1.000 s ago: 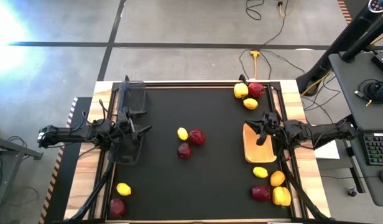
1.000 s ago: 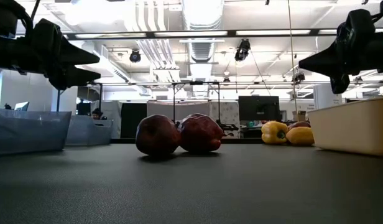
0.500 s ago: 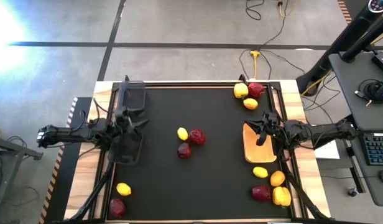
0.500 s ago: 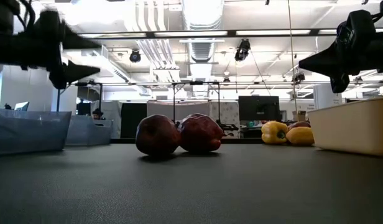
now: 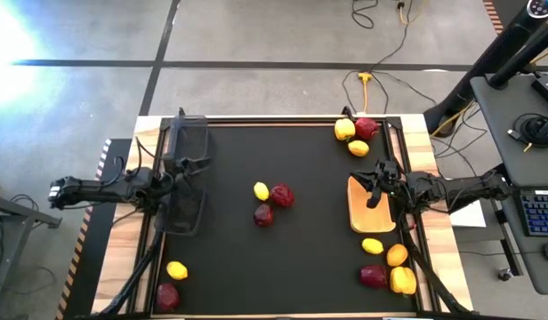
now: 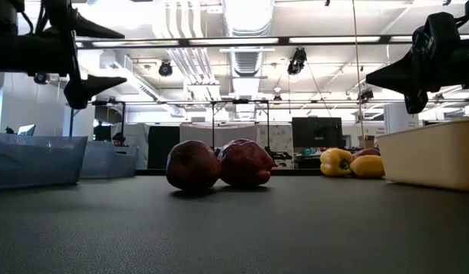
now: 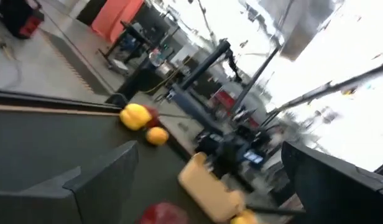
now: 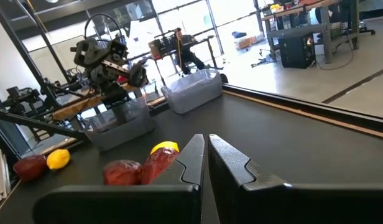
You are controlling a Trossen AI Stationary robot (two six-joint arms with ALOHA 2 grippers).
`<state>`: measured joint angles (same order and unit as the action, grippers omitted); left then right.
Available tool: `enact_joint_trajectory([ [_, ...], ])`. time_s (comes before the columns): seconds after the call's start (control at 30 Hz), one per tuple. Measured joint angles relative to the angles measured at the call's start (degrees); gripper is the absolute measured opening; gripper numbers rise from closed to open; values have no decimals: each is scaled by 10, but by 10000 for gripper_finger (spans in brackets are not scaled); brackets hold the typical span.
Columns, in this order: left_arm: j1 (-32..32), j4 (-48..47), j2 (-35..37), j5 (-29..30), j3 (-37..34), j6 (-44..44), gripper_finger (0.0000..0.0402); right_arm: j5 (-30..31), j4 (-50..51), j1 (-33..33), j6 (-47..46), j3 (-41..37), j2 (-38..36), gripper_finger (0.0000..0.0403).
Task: Sort produce into baskets
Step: Put the yellow lemon into the top black bin
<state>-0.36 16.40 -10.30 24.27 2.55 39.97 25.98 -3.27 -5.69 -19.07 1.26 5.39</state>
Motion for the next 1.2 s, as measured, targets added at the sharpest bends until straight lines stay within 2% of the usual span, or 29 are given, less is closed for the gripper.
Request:
enact_joint_trajectory([
  [0.1,0,-9,-24,-20,7,-59,378,0,0,0,0,0,0,13],
  [0.2,0,-34,-64,-64,38,-74,378,0,0,0,0,0,0,13],
  [0.3,0,-116,-120,-102,92,-119,378,0,0,0,0,0,0,13],
  [0.43,2,-208,-216,-100,162,-194,378,0,0,0,0,0,0,13],
  [0.6,2,-220,-329,-103,235,-248,378,0,0,0,0,0,0,13],
  [0.73,2,-231,-409,-71,285,-203,378,0,0,0,0,0,0,13],
  [0.97,5,-256,-520,-63,362,-92,378,0,0,0,0,0,0,13],
  [1.07,5,-268,-568,-34,385,-46,378,0,0,0,0,0,0,13],
  [1.2,15,-288,-633,3,412,79,378,0,0,0,0,0,0,13],
])
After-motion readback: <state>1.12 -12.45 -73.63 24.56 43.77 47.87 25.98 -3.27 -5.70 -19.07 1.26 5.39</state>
